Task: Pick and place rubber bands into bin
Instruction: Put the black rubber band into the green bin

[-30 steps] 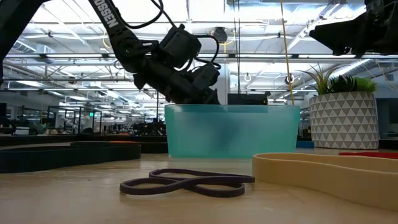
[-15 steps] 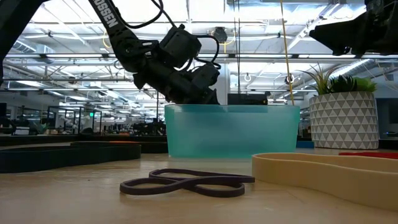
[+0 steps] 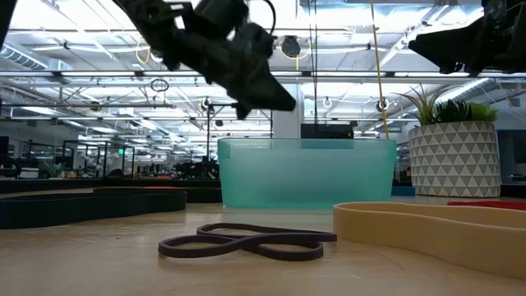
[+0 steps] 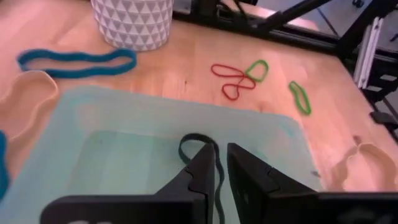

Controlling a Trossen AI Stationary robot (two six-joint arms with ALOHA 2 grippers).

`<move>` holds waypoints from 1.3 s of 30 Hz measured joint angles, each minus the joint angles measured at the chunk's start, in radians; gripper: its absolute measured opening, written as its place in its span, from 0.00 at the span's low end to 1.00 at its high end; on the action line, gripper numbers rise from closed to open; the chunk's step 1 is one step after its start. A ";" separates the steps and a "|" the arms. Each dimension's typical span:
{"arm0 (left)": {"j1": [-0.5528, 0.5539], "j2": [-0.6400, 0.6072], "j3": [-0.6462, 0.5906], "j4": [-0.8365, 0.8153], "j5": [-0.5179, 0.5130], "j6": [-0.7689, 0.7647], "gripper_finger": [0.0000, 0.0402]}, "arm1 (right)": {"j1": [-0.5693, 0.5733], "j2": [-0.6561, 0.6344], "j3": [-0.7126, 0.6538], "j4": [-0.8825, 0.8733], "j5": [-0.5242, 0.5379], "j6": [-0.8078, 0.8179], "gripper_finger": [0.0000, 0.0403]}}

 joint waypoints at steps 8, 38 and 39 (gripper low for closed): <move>-0.002 -0.138 0.000 -0.152 -0.009 0.020 0.14 | 0.000 0.001 0.000 -0.002 0.000 -0.002 0.35; -0.104 -0.169 0.000 -0.702 -0.086 -0.038 0.49 | 0.000 0.001 0.000 -0.004 0.000 -0.002 0.35; -0.113 -0.169 0.000 -0.726 -0.115 -0.038 0.49 | 0.000 0.001 0.000 -0.004 0.000 -0.002 0.35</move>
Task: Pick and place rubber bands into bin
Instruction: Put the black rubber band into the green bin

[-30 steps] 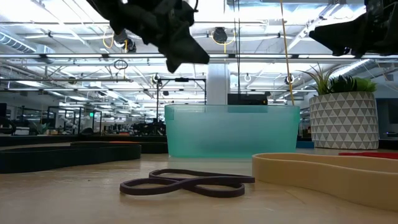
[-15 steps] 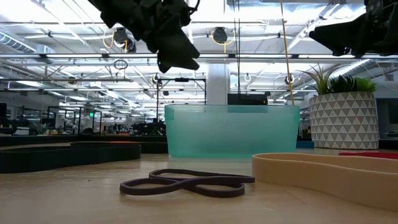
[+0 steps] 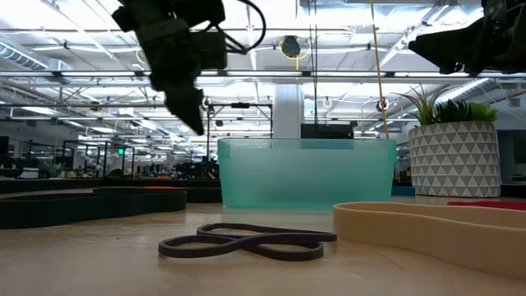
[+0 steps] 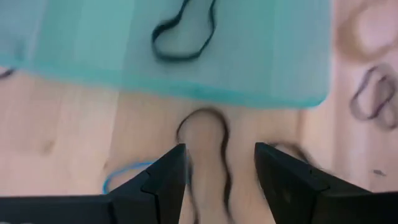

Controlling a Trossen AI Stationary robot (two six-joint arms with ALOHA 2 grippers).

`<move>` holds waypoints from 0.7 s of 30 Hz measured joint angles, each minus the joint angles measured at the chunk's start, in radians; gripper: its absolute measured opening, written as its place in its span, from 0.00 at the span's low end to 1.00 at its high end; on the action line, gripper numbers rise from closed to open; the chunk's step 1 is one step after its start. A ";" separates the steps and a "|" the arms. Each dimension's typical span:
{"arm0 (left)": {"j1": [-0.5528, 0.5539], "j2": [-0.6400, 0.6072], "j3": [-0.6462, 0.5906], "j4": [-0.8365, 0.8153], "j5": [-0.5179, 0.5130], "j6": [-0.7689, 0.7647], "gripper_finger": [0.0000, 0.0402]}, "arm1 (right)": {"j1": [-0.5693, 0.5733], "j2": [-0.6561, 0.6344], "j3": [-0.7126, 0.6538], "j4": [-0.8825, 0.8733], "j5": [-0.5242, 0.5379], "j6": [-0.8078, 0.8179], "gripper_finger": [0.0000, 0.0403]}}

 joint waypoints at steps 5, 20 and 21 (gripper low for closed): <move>-0.047 0.000 0.000 -0.013 -0.110 -0.021 0.49 | 0.000 0.000 0.000 0.000 0.000 -0.003 0.35; -0.117 0.052 -0.001 -0.008 -0.251 -0.039 0.49 | 0.000 0.000 0.000 0.000 0.000 -0.001 0.35; -0.116 0.064 0.000 -0.003 -0.252 -0.049 0.49 | 0.000 0.000 0.000 0.000 0.000 -0.001 0.35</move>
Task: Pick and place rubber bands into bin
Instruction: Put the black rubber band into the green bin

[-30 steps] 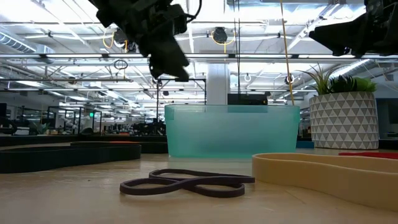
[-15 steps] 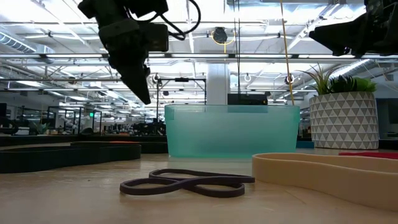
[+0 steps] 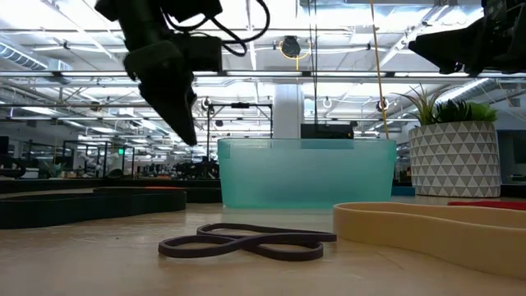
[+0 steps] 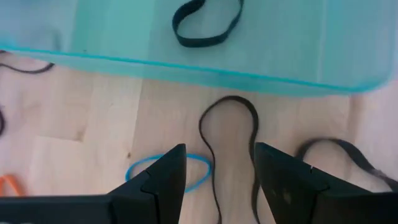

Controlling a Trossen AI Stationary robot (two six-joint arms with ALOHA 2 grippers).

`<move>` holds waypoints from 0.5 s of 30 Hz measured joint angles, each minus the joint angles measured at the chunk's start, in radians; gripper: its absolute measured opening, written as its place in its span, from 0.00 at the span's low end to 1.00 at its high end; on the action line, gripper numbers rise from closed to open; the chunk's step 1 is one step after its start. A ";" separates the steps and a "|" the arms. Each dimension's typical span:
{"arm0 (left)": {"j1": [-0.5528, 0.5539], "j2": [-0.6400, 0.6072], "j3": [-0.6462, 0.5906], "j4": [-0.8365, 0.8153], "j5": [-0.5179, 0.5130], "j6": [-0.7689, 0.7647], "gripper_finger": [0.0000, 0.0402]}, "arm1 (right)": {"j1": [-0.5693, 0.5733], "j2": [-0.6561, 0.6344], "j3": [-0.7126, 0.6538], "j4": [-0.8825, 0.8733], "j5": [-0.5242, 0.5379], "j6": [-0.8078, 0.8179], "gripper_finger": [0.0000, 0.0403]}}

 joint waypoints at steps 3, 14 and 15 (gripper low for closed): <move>0.005 0.049 0.000 0.000 0.000 0.000 0.49 | 0.000 0.000 0.000 -0.003 0.001 0.000 0.35; 0.024 0.146 0.000 0.067 0.026 -0.007 0.49 | 0.000 0.000 0.000 -0.008 0.001 -0.001 0.35; 0.024 0.157 0.000 0.073 0.026 -0.007 0.49 | 0.000 0.000 0.000 -0.010 0.001 -0.001 0.35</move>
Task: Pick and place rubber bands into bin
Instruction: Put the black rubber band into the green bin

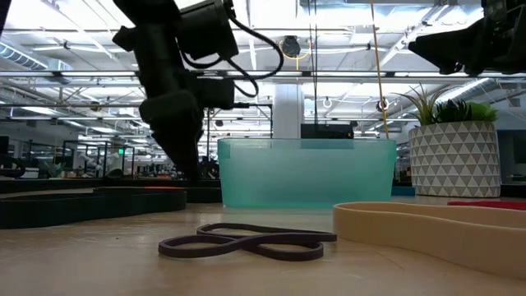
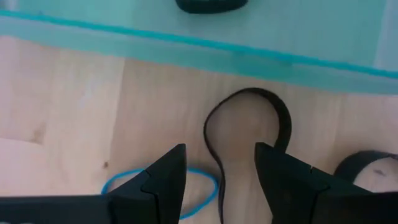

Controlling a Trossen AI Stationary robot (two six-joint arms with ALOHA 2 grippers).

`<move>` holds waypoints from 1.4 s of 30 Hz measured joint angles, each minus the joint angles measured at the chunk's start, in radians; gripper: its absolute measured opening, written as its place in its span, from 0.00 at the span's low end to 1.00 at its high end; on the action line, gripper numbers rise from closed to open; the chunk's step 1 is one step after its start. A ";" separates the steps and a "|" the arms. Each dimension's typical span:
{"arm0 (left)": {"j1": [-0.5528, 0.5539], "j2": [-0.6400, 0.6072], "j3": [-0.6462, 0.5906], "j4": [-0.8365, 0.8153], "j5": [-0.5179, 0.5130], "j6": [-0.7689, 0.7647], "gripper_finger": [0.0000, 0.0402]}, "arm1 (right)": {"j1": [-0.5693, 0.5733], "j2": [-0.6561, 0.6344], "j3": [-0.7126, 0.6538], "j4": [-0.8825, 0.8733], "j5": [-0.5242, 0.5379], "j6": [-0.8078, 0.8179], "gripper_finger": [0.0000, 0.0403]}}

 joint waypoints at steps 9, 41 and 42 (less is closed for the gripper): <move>0.005 0.059 0.002 0.021 0.034 0.004 0.49 | 0.000 0.000 0.000 -0.006 0.000 -0.001 0.35; 0.004 0.032 -0.001 -0.034 0.025 0.060 0.03 | 0.000 0.000 0.000 -0.006 0.000 -0.001 0.35; 0.004 0.025 -0.001 -0.043 0.025 0.057 0.03 | 0.000 0.000 0.000 -0.006 0.000 -0.001 0.35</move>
